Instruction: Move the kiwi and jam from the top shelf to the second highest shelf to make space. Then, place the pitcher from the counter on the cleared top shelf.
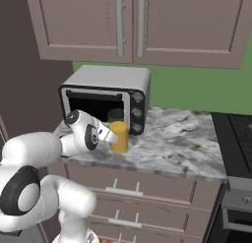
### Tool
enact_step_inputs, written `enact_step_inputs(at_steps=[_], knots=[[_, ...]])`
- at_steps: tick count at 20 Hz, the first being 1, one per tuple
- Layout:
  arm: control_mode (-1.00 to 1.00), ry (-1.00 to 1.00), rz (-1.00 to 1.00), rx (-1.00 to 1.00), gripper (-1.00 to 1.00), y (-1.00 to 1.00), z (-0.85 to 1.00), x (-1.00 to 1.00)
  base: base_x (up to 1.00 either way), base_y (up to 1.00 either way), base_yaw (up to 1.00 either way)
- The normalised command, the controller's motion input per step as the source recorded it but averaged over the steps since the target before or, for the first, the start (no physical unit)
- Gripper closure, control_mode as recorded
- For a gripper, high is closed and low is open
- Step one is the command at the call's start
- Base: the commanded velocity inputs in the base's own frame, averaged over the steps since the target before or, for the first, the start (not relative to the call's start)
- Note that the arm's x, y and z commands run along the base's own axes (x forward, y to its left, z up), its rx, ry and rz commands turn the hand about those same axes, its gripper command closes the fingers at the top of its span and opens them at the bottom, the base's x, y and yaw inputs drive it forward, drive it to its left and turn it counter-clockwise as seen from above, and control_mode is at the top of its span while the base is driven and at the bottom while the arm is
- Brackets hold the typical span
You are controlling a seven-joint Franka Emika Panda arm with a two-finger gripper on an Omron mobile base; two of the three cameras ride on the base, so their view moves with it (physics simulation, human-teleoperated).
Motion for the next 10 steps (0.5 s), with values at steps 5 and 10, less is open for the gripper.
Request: enact_step_inputs(at_steps=[5, 10], knots=[[-1.00, 0.00, 0.00, 0.00, -1.00, 0.00, -0.09, 0.29, 0.00, 0.00, 0.00], [-1.00, 0.00, 0.00, 0.00, -1.00, -0.05, -0.15, 0.28, 0.00, 0.00, 0.00]])
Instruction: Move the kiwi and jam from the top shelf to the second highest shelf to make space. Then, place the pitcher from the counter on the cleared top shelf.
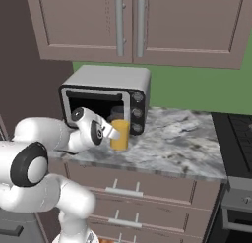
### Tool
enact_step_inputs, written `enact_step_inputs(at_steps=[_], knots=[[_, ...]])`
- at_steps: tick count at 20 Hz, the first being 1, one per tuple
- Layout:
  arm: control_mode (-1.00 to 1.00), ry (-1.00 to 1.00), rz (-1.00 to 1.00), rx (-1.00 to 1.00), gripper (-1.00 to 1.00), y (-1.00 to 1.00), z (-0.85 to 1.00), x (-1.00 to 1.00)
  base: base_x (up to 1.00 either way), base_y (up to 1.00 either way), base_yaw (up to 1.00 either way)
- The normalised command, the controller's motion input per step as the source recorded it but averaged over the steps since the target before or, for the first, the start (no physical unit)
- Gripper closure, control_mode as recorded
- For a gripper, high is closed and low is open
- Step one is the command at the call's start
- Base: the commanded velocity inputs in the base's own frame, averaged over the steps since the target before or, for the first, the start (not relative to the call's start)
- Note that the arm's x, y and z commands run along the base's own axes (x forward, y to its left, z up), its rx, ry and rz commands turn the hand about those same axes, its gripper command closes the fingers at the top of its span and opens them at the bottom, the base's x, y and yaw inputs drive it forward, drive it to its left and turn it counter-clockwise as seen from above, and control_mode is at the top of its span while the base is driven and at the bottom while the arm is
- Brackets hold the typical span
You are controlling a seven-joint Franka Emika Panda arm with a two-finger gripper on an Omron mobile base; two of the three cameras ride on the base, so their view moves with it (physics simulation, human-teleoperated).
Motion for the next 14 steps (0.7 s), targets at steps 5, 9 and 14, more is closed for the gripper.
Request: enact_step_inputs(at_steps=[5, 9, 14], knots=[[-1.00, 0.00, 0.00, 0.00, -1.00, -0.06, -0.21, 0.18, 0.00, 0.00, 0.00], [-1.00, 0.00, 0.00, 0.00, 1.00, -0.05, -0.21, 0.04, 0.00, 0.00, 0.00], [-1.00, 0.00, 0.00, 0.00, 1.00, 0.00, -0.08, 0.04, 0.00, 0.00, 0.00]])
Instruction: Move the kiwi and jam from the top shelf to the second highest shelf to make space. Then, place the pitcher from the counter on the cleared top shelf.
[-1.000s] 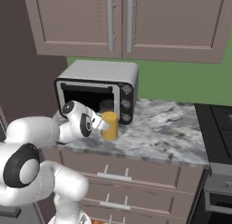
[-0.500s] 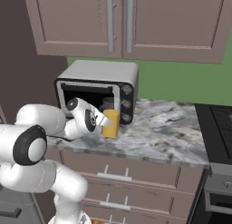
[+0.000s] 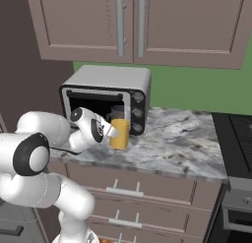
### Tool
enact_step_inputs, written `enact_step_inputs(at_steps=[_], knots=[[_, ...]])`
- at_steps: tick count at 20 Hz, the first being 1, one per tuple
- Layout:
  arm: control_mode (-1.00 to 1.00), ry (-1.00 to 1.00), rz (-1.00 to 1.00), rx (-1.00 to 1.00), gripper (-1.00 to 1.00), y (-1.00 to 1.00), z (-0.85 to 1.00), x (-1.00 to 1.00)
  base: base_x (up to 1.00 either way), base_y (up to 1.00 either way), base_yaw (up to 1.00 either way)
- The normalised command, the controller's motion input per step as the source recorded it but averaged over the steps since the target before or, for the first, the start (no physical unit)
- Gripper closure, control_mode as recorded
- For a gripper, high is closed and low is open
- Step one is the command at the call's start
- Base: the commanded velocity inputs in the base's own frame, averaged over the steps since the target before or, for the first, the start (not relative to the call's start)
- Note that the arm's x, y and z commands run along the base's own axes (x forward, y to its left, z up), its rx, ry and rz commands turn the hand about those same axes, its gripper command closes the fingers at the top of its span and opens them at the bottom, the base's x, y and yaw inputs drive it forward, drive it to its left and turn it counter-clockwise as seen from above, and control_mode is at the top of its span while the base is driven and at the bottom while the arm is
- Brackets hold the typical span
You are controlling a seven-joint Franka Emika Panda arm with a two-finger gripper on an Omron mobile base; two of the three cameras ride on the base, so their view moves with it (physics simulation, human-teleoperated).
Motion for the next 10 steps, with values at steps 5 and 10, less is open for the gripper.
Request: enact_step_inputs(at_steps=[5, 10], knots=[[-1.00, 0.00, 0.00, 0.00, 1.00, 0.00, 0.00, 0.02, 0.00, 0.00, 0.00], [-1.00, -0.03, 0.00, 0.00, 1.00, -0.04, 0.07, -0.17, 0.00, 0.00, 0.00]])
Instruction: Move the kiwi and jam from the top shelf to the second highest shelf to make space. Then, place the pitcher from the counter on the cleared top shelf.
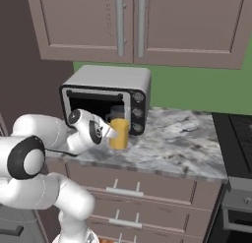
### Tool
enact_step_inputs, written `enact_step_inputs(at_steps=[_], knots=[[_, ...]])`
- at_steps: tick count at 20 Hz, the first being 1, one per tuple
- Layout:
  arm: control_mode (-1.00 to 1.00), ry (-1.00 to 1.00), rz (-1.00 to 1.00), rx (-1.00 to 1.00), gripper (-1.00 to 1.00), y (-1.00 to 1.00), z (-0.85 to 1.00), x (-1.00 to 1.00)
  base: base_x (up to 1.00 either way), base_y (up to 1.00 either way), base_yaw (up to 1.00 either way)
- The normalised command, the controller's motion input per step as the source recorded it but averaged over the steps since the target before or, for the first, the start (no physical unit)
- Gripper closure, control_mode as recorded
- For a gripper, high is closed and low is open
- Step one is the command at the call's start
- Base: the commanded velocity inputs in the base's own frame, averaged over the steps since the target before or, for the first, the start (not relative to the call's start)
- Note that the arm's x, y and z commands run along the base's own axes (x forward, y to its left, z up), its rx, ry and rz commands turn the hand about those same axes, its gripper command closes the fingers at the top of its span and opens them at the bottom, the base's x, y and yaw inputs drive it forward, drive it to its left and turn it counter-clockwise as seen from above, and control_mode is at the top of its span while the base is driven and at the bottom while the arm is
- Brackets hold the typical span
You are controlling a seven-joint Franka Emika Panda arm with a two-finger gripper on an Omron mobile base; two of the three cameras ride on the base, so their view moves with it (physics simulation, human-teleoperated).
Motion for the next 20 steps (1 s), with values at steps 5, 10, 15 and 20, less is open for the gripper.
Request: enact_step_inputs(at_steps=[5, 10, 15, 20], knots=[[-1.00, -0.10, 0.00, 0.00, 1.00, -0.03, 0.23, -0.40, 0.00, 0.00, 0.00], [-1.00, -0.08, 0.00, 0.00, 1.00, 0.00, 0.39, -0.37, 0.00, 0.00, 0.00], [-1.00, -0.04, 0.04, 0.00, 1.00, -0.06, 0.63, -0.36, 0.00, 0.00, 0.00], [-1.00, 0.00, 0.18, 0.00, 1.00, -0.10, 0.65, -0.45, 0.00, 0.00, 0.00]])
